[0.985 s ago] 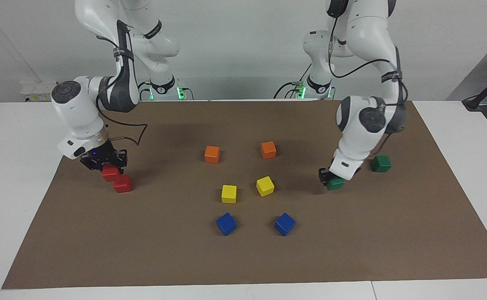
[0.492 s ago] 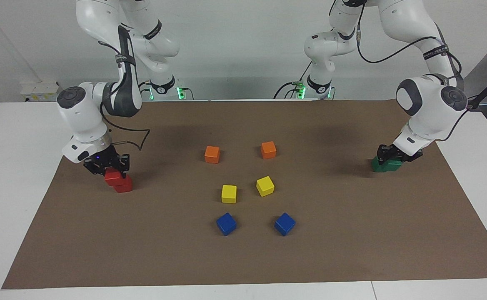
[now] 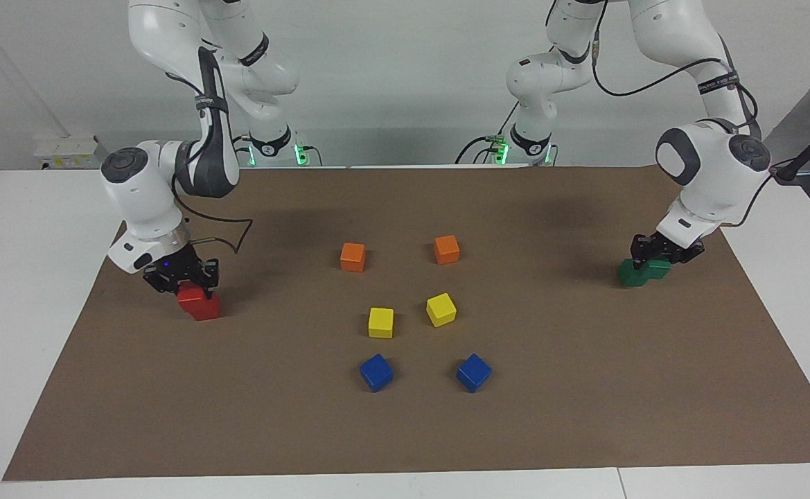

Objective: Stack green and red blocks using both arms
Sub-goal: 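Stack green on green with the left gripper while the right gripper stacks red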

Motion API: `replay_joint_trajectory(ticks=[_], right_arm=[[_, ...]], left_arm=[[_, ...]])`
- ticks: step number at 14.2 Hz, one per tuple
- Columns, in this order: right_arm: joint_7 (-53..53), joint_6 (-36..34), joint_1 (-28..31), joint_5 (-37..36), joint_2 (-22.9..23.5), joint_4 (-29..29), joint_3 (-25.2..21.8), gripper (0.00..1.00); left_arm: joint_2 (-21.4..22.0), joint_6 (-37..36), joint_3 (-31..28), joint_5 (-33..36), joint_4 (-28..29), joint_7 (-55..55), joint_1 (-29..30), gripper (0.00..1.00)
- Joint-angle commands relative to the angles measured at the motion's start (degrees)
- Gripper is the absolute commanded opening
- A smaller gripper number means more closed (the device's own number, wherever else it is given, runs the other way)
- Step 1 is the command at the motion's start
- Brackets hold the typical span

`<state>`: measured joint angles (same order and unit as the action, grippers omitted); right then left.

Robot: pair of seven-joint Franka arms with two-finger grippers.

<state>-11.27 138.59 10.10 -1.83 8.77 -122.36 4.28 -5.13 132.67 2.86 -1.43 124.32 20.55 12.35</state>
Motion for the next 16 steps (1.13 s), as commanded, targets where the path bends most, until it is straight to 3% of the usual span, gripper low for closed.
replay_joint_trajectory(ticks=[1, 8, 9, 10, 11, 14, 15, 16], right_arm=[[1.1, 1.7, 0.3, 0.7, -0.2, -1.0, 0.5, 0.0], [0.8, 1.9, 0.3, 0.7, -0.3, -1.4, 0.5, 0.0], [0.6, 1.9, 0.3, 0.7, -0.3, -1.3, 0.4, 0.33], [0.6, 2.3, 0.3, 0.7, -0.3, -1.3, 0.4, 0.82], [0.5, 2.6, 0.4, 0.6, -0.2, -1.2, 0.4, 1.0], [0.7, 2.0, 0.4, 0.7, -0.2, -0.5, 0.4, 1.0], [0.9, 1.3, 0.4, 0.7, 0.2, 0.5, 0.4, 1.0], [1.1, -0.7, 0.2, 0.7, -0.2, 1.7, 0.5, 1.0]], left_arm=[[2.8, 2.3, 0.6, -1.2, 3.5, 1.2, 1.0, 0.0], [3.3, 4.2, 0.6, -1.3, 5.2, 1.0, 1.7, 0.0], [3.3, 4.3, 0.5, -1.3, 5.3, 1.0, 1.8, 0.0], [3.3, 4.3, 0.6, -1.4, 5.3, 0.9, 1.9, 0.0], [3.3, 4.3, 0.5, -1.6, 5.3, 0.9, 1.9, 0.0], [3.2, 4.2, 0.5, -1.9, 5.3, 0.9, 1.5, 0.0], [2.9, 4.3, 0.5, -1.9, 5.3, 1.0, 1.5, 0.1], [2.9, 4.3, 0.5, -1.9, 5.4, 1.2, 1.4, 0.67]])
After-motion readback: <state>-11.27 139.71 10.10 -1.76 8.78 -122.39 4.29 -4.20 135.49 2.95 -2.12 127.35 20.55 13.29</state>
